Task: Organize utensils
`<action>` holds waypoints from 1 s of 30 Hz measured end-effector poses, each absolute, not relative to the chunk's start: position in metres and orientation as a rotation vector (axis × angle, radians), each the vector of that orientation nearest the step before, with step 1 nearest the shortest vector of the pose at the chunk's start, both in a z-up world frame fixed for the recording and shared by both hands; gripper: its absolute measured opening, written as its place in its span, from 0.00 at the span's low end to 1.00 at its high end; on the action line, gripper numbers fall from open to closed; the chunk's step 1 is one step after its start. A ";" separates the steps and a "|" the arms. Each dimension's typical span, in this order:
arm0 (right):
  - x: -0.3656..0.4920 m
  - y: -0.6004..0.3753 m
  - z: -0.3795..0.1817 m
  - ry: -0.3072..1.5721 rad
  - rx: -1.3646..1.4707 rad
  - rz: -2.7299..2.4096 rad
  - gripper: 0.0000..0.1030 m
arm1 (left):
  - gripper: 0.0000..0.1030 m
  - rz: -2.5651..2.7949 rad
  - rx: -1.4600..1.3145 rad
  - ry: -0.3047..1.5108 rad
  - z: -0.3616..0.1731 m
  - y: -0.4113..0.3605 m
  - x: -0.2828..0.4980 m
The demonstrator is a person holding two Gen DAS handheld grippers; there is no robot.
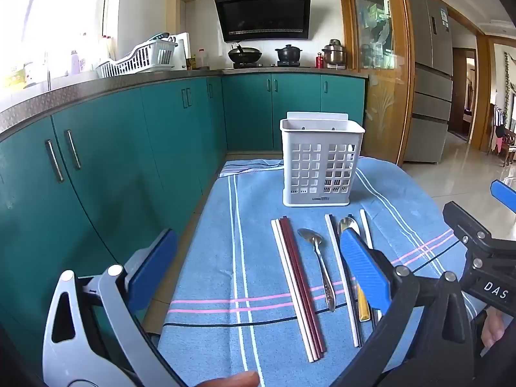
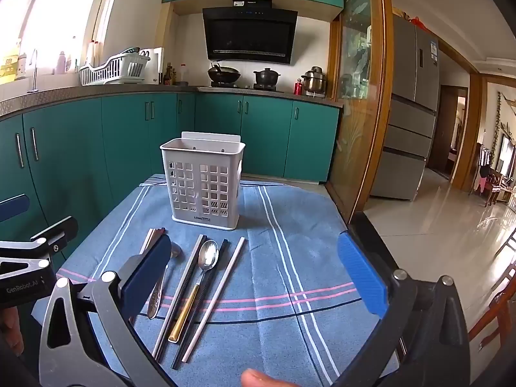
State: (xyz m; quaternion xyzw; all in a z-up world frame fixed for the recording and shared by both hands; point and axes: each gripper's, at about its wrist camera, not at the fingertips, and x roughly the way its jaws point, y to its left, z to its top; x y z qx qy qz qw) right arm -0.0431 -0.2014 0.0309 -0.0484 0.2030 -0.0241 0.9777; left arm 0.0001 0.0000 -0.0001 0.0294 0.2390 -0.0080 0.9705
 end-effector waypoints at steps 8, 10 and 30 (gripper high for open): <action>-0.046 -0.200 0.033 0.390 -0.107 -0.052 0.97 | 0.97 -0.013 0.054 0.480 0.000 0.001 -0.001; -0.046 -0.205 0.033 0.392 -0.095 -0.045 0.98 | 0.97 -0.013 0.054 0.481 0.000 0.001 -0.001; -0.045 -0.202 0.031 0.396 -0.099 -0.044 0.98 | 0.97 -0.016 0.059 0.492 -0.007 -0.001 0.000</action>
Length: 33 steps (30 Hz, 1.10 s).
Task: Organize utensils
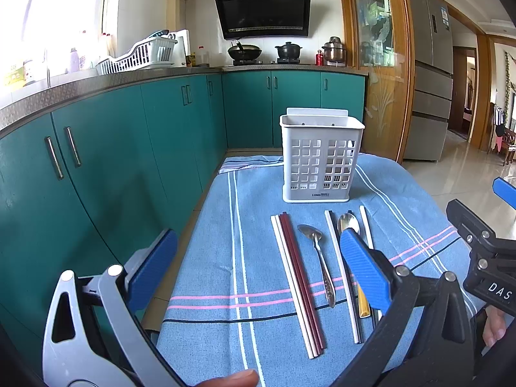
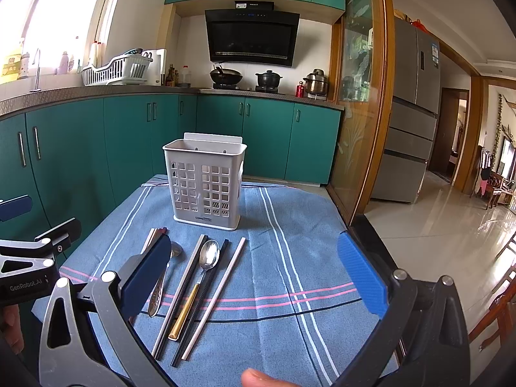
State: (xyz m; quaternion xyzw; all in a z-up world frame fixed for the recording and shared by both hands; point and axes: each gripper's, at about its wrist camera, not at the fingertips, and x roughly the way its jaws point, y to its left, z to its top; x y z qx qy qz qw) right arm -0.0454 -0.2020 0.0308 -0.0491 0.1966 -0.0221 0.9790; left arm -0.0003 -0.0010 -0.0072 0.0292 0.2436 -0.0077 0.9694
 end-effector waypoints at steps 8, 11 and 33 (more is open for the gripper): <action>-0.046 -0.202 0.030 0.396 -0.100 -0.043 0.98 | 0.97 -0.016 0.059 0.493 -0.009 -0.001 0.000; -0.045 -0.202 0.030 0.396 -0.102 -0.041 0.98 | 0.97 -0.017 0.060 0.493 -0.010 0.000 -0.001; -0.043 -0.202 0.026 0.398 -0.103 -0.040 0.98 | 0.97 -0.021 0.065 0.507 -0.011 0.000 0.000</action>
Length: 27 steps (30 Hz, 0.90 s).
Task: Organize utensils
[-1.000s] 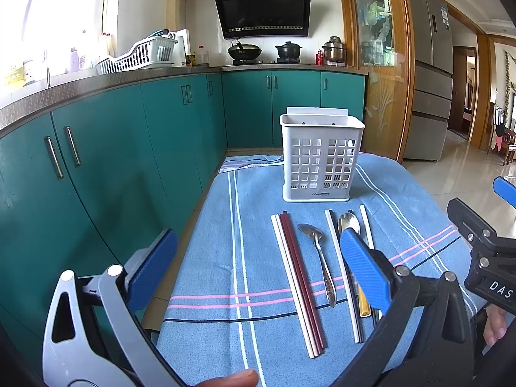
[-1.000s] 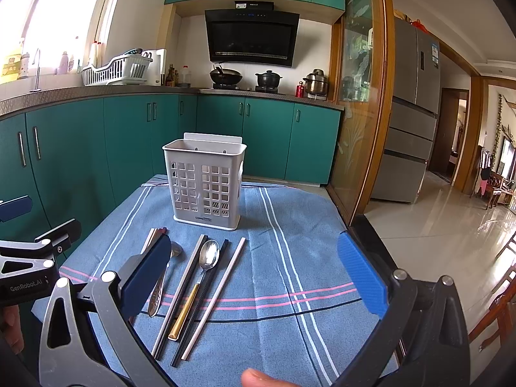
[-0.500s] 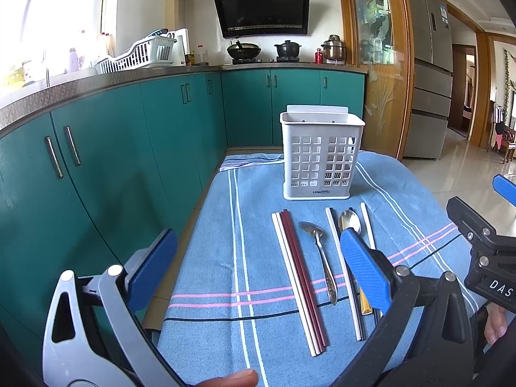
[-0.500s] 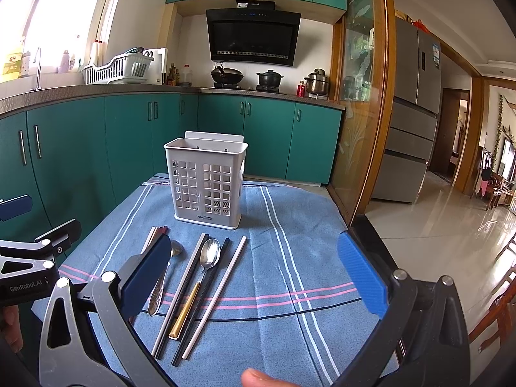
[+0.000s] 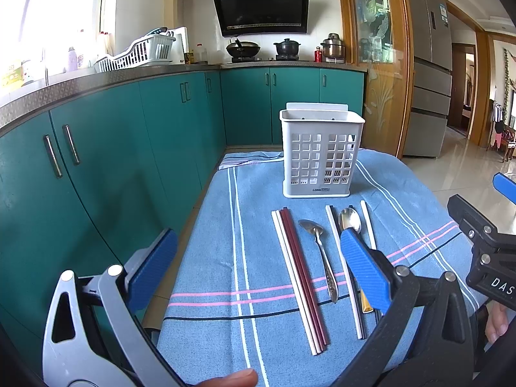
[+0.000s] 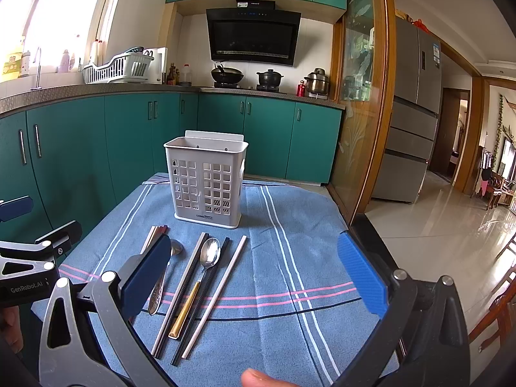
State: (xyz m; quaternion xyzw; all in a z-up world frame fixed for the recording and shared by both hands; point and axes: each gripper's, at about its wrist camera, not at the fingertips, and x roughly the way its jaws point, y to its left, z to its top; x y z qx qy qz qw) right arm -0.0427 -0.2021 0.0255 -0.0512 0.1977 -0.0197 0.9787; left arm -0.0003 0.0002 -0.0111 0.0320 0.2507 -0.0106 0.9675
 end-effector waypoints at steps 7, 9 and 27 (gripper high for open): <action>-0.043 -0.202 0.025 0.400 -0.104 -0.040 0.98 | 0.97 -0.024 0.068 0.508 -0.014 0.000 0.000; -0.042 -0.202 0.025 0.401 -0.103 -0.041 0.98 | 0.97 -0.024 0.069 0.511 -0.014 -0.001 0.001; -0.042 -0.205 0.019 0.407 -0.097 -0.045 0.98 | 0.97 -0.020 0.066 0.519 -0.017 0.000 0.003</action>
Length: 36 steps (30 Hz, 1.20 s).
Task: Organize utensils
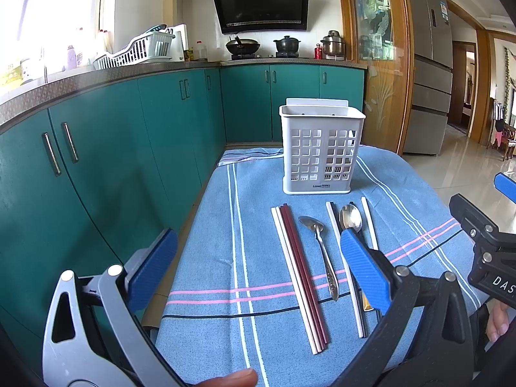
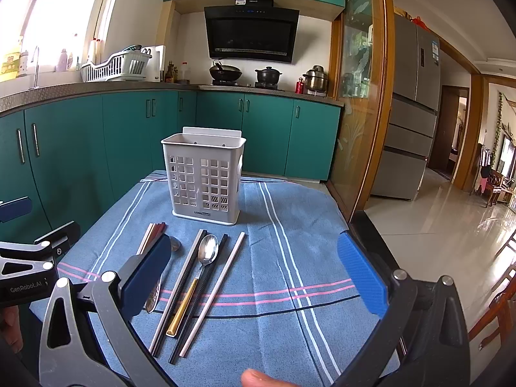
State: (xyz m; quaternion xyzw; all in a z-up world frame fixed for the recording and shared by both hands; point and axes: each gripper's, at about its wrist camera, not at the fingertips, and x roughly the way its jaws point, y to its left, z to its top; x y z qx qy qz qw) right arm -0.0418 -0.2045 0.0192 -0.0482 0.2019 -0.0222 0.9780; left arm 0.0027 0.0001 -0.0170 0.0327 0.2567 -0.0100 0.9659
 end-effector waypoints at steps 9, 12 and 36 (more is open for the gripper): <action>-0.041 -0.204 0.019 0.412 -0.099 -0.043 0.98 | 0.97 -0.019 0.063 0.524 -0.019 0.002 0.002; -0.041 -0.204 0.018 0.414 -0.099 -0.043 0.98 | 0.97 -0.018 0.062 0.526 -0.021 0.003 0.002; -0.039 -0.203 0.013 0.432 -0.101 -0.040 0.98 | 0.97 -0.019 0.061 0.550 -0.024 0.000 0.006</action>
